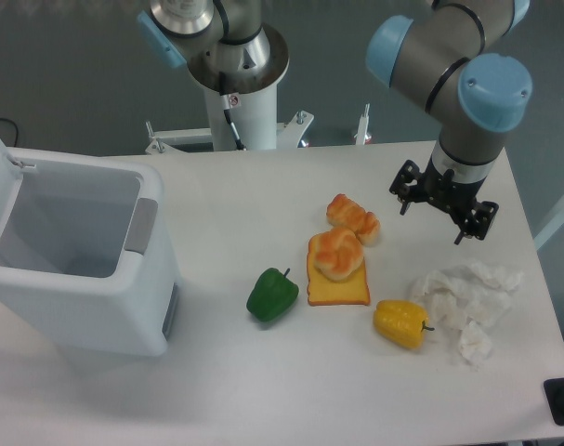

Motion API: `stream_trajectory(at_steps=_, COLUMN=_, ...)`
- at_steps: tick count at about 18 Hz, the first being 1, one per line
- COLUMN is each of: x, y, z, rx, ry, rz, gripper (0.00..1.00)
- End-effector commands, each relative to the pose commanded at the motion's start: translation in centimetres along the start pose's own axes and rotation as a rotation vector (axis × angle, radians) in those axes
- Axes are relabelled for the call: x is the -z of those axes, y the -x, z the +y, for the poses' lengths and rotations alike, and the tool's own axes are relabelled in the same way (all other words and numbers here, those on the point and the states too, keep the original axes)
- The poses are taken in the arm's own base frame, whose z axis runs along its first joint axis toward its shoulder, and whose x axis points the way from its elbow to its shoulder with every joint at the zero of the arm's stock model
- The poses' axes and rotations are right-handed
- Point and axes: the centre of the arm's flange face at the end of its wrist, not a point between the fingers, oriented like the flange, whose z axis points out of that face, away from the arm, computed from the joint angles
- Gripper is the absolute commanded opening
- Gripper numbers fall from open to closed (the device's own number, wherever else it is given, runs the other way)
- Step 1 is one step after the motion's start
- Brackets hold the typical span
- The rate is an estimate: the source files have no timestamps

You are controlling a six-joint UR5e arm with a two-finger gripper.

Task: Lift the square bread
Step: 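Move the open gripper toward the golden bread roll beside the toast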

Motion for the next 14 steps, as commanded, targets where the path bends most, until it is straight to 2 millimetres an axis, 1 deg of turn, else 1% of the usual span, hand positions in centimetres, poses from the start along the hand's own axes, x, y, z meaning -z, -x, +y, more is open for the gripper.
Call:
stream_trajectory(at_steps=3, x=-0.3, y=0.2, z=0.2, rx=0.012, ry=0.001, rz=0.003, gripper=1.0)
stream_trajectory(at_steps=6, x=-0.3, y=0.4, z=-0.1, rx=0.006, ry=-0.001, rz=0.002, gripper=1.0)
stream_trajectory(at_steps=8, x=-0.3, y=0.8, z=0.3, rx=0.015, ry=0.0, rz=0.0, gripper=1.0)
stream_trajectory(at_steps=11, x=-1.2, y=0.7, z=1.4, rx=0.034, ry=0.002, rz=0.015, gripper=1.0)
stream_trajectory(at_steps=14, x=-2.9, y=0.1, z=2.1, rx=0.077, ry=-0.033, rz=0.014, gripper=1.0)
